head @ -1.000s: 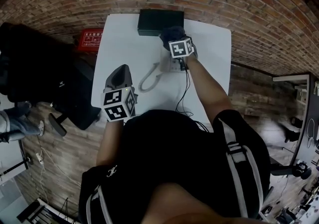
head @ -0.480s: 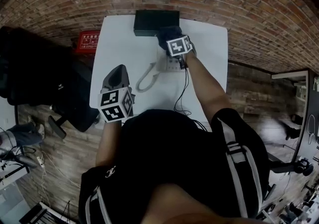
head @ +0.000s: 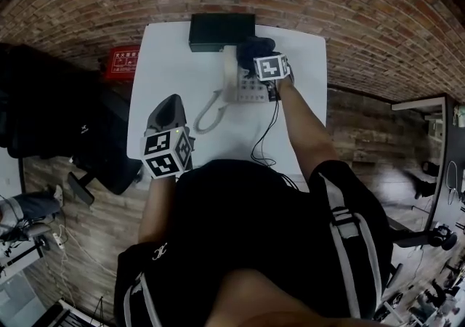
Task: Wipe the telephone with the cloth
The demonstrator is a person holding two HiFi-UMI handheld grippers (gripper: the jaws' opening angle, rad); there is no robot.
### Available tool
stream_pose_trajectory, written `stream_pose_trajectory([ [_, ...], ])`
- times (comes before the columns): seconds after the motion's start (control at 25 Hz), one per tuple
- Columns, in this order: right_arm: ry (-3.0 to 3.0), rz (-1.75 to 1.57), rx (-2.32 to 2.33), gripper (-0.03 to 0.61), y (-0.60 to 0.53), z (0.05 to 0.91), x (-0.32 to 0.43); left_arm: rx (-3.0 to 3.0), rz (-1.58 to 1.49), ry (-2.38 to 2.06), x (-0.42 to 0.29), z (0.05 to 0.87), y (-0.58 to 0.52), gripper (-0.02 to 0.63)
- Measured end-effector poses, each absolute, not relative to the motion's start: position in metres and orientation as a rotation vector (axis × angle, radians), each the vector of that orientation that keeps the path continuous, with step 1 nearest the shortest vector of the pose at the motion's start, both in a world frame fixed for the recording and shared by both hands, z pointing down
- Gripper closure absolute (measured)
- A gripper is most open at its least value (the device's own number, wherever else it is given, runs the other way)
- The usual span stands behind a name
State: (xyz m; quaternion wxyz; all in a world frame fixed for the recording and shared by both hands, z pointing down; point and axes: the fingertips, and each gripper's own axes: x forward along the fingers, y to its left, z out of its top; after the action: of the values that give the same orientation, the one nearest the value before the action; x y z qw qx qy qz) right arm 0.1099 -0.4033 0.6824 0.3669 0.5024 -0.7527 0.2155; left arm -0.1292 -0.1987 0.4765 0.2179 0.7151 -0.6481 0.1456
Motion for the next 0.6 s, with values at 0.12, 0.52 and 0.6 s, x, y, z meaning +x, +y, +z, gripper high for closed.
stream_pose_trajectory([
  [0.12,-1.926,0.575,1.321,0.532,-0.403,0.684,0.122,1.991,0.404,-1.783,-0.125,0.477,-0.201,0.617],
  [0.52,-1.910,0.596,1.341,0.541,-0.394,0.686,0.124,1.996,0.398,-1.767,-0.124,0.481,-0.205,0.617],
  [0.6,-1.911,0.619,1.342,0.541,-0.387,0.688,0.123,2.008,0.398,-1.756,-0.120,0.480,-0.207,0.617],
])
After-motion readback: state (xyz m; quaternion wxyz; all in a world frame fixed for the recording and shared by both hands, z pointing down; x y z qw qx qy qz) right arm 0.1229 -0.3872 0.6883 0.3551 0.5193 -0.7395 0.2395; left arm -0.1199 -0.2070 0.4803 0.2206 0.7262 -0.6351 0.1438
